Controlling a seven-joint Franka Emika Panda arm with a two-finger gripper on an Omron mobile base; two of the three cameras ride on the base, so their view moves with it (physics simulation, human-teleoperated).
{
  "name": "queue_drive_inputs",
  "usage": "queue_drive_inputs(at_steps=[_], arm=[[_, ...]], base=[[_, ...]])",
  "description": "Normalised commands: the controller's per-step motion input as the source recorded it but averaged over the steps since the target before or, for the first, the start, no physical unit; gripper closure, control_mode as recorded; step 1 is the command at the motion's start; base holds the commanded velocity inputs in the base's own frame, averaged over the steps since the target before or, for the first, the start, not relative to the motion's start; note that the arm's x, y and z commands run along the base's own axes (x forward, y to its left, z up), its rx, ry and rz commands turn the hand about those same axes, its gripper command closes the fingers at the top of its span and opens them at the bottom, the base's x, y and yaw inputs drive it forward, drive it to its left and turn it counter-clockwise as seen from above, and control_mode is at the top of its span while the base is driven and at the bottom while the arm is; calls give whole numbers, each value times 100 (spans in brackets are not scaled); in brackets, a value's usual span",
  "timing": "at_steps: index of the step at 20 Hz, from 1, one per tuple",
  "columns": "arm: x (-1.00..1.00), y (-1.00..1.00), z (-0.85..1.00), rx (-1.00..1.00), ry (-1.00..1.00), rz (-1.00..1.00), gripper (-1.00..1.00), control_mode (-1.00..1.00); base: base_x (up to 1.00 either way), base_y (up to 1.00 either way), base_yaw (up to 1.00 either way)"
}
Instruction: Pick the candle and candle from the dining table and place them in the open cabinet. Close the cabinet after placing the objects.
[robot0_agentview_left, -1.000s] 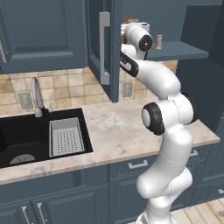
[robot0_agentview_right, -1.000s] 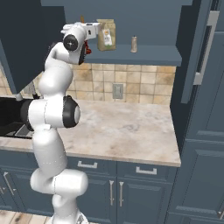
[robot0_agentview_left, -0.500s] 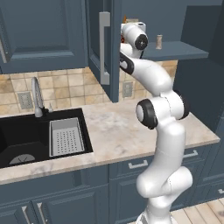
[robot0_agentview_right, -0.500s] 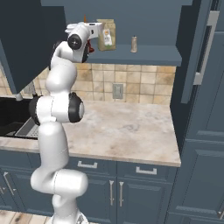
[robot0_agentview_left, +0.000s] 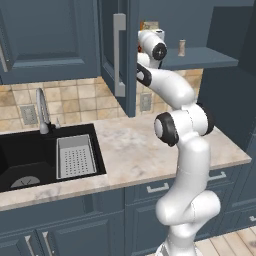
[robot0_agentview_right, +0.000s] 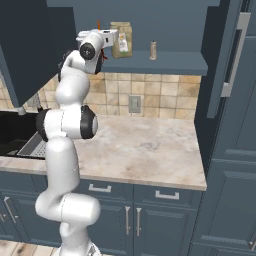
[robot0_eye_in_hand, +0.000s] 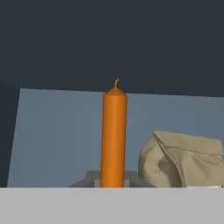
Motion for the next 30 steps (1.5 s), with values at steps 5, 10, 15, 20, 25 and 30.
queue_drive_inputs(at_steps=[5,10,15,20,25,30], arm=[[4,0,-3,0,-1,0,100,-100],[9,6,19,0,2,-4,100,-100],[13,6,35,0,6,-6,100,-100],[6,12,3,-1,4,-4,100,-100],[0,1,-4,0,0,0,100,-100],[0,11,-2,0,0,0,100,-100]], base=[[0,0,0],[0,0,0],[0,0,0],[0,0,0],[0,0,0],[0,0,0]])
